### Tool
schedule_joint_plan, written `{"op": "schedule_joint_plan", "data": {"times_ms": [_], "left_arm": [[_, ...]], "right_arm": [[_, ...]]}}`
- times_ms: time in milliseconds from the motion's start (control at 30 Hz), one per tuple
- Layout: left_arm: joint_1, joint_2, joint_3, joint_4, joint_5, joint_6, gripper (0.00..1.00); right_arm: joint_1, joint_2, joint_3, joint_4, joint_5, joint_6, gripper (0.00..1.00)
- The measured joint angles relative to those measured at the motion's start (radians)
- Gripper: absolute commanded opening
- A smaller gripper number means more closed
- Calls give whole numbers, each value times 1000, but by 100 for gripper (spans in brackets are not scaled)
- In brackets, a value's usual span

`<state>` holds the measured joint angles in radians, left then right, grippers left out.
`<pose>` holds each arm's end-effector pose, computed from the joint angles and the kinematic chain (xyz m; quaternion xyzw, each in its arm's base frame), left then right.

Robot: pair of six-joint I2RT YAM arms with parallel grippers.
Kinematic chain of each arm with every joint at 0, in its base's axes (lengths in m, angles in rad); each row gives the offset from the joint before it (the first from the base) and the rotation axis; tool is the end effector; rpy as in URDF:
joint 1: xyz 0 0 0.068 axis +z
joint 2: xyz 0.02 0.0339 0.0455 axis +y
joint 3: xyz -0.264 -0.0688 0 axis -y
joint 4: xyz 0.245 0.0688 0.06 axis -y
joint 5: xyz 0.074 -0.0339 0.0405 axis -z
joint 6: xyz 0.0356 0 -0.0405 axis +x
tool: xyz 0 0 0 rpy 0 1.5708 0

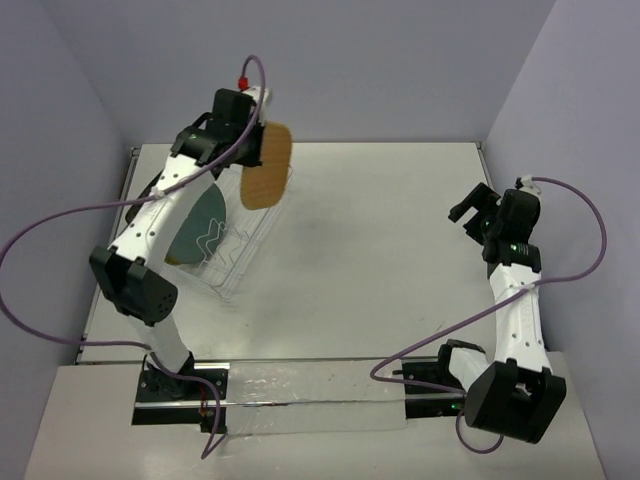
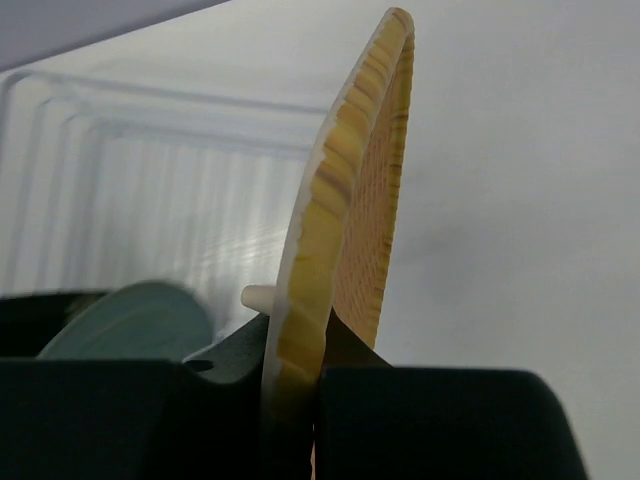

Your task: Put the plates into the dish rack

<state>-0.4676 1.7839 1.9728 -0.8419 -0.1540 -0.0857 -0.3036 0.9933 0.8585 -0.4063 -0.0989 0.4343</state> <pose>0.3523 -0.1718 0.4101 0.1362 0.8841 -0.0543 0.4437 0.2115 -0.0626 0.3049 0.2908 0.8196 0.0750 0.4879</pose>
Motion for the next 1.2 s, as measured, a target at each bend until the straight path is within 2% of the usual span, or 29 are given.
{"op": "schedule_joint_plan", "data": {"times_ms": [167,367,767,1200], "left_arm": [[67,-133,-74,-133,-141,98,0],[77,-219,-62,-224,-147,210,0],[148,-218,-124,-369,-119,353,0],[148,-225,-206,-382,-112,360,0]], "right_arm": [[16,75,1,-1,34,-46,100],[16,104,5,-1,36,-70,100],[16,143,5,1,35,-75,100],[16,178,5,1,41,-72,100]]}}
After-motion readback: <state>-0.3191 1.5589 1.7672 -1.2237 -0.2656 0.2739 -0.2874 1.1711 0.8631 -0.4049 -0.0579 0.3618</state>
